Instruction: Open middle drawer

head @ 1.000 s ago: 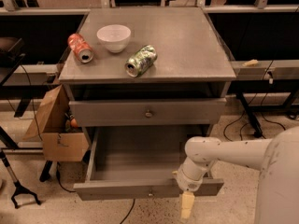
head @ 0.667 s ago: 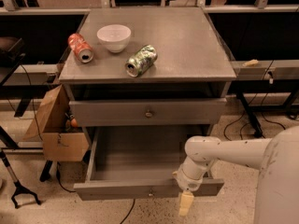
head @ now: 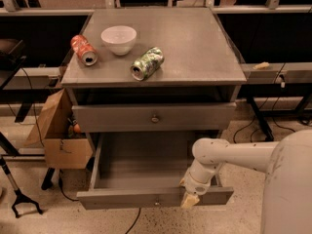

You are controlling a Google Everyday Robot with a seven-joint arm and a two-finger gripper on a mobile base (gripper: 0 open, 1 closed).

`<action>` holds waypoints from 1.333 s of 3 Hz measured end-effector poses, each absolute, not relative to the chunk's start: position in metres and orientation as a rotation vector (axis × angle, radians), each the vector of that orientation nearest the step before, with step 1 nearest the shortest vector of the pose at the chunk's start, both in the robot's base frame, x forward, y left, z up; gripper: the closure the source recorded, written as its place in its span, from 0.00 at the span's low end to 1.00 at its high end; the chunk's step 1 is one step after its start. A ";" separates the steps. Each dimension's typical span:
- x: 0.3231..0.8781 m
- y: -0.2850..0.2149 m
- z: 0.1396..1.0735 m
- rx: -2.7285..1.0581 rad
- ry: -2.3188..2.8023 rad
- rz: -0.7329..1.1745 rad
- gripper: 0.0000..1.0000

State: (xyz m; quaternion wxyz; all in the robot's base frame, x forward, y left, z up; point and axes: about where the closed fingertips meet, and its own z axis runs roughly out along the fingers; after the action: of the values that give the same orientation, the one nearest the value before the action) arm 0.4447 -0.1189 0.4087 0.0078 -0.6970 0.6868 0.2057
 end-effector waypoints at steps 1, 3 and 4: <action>0.451 -0.118 0.410 -2.179 2.147 0.643 0.89; 0.461 -0.117 0.410 -2.179 2.147 0.643 1.00; 0.466 -0.117 0.410 -2.179 2.147 0.643 1.00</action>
Offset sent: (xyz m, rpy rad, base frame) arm -0.0933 0.0035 -0.0241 0.1037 0.0519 0.0816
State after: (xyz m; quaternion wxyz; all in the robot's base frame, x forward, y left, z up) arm 0.4660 -0.1166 0.4101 0.0079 -0.6971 0.6868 0.2057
